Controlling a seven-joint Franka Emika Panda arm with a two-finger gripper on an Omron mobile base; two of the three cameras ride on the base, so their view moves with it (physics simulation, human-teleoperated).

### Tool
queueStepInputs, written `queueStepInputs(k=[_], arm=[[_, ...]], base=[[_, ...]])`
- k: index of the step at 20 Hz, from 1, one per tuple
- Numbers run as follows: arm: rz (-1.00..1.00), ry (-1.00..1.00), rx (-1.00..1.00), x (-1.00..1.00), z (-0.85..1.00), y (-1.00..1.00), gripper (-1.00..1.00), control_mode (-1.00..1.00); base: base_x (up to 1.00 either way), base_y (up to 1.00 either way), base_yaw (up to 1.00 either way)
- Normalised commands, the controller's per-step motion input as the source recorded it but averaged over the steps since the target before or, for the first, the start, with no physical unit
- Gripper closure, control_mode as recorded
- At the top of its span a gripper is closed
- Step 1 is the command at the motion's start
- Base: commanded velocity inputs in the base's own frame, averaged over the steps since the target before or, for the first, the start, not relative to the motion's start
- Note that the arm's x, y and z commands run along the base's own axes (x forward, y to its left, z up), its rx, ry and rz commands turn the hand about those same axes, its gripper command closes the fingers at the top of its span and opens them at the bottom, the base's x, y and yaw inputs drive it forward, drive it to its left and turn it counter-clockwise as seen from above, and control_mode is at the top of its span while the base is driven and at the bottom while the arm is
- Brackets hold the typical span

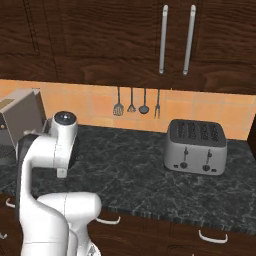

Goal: Take the meat container that has the fish and place it on the second highest rack of the freezer. Then take the vegetable container that has the lemon wedge and corn and place it on the highest rack of the freezer.

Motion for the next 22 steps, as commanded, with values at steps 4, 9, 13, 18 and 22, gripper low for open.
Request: queueStepInputs(k=[4, 9, 13, 18, 22], arm=[[-0.09, 0.21, 0.08, -0.44, 0.79, -1.00, 1.00, -1.00], [-0.12, 0.24, 0.01, -0.61, 0.53, -0.71, 1.00, -1.00], [-0.29, 0.16, -0.12, -0.54, 0.02, 0.01, 1.00, -1.00], [-0.29, 0.04, -0.17, -0.42, 0.00, 0.17, 1.00, -1.00], [-0.08, -0.18, -0.02, -0.06, 0.02, 0.00, 1.00, -1.00]], base=[[0.00, 0.00, 0.00], [0.00, 0.00, 0.00], [0.00, 0.00, 0.00], [0.00, 0.00, 0.00], [0.00, 0.00, 0.00]])
